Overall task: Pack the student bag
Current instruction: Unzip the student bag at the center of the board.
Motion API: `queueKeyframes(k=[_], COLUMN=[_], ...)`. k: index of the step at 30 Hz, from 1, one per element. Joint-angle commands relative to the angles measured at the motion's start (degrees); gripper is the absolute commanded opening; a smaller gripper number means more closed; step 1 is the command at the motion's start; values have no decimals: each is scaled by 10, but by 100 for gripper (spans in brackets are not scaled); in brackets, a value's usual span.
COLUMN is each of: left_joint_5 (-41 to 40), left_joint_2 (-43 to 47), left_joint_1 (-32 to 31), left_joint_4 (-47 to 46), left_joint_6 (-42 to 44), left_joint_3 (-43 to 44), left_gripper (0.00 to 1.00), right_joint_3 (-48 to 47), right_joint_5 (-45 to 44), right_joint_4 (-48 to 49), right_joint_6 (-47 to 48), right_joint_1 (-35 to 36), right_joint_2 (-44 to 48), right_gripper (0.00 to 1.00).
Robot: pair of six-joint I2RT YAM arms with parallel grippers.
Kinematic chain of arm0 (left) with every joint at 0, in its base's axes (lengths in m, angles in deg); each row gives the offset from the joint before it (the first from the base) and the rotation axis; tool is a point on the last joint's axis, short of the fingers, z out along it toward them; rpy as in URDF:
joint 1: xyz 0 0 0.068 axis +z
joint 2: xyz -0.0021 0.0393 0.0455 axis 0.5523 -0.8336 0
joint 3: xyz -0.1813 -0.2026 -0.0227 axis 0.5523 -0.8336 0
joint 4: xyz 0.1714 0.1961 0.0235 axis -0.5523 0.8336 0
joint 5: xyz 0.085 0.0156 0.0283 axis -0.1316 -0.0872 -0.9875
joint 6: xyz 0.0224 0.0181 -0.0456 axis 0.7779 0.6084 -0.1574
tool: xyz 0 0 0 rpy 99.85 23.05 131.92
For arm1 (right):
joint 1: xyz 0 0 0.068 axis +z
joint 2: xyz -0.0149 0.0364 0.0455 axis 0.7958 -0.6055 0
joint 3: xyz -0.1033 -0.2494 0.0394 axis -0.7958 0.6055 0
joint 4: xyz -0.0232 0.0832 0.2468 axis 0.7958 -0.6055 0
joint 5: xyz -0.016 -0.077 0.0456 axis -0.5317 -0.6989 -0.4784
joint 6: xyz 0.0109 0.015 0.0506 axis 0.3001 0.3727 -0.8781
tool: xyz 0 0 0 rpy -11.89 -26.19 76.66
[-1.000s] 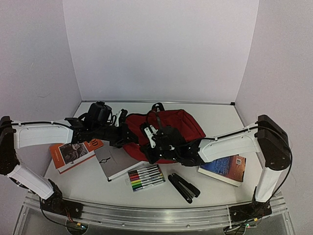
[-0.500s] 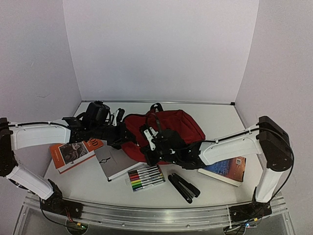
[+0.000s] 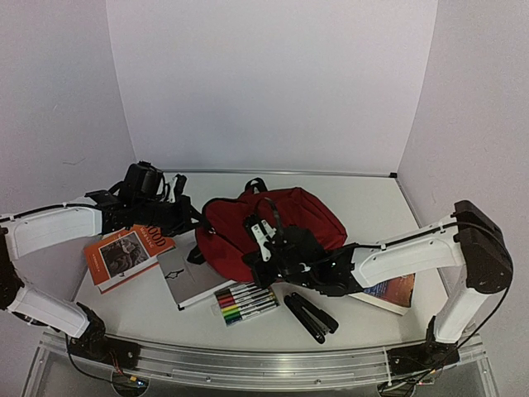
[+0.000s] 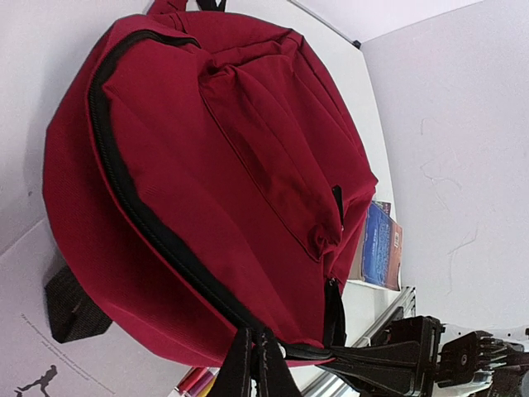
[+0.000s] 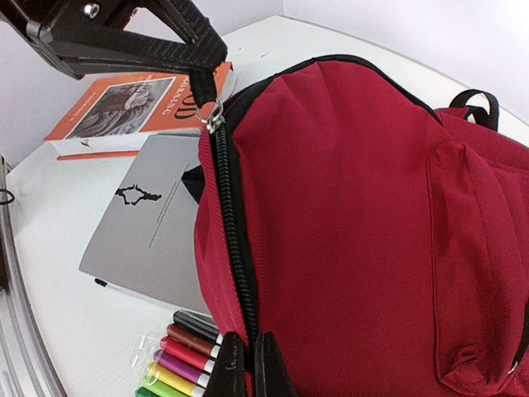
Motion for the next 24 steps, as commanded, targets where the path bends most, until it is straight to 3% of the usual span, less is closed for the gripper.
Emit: queueKeyframes(k=[1, 5, 17, 24], left_joint_5=[2, 33, 90, 170], left_joint_2=[30, 13, -120, -145], left_joint_1=[44, 85, 186, 221], left_joint_4=[7, 27, 159, 130], left_joint_6=[32, 64, 215, 184], left_joint_3=[15, 30, 196, 229], left_gripper=[0, 0, 0, 0], right_joint_3=[19, 31, 58, 69], right_joint_5=[-12, -11, -20, -37], right_joint_4=[4, 6, 18, 18], right_joint_6=[-20, -30, -67, -97], right_joint_1=[14, 16, 17, 17], right_joint_2=[40, 55, 94, 115], right_gripper=[0, 0, 0, 0])
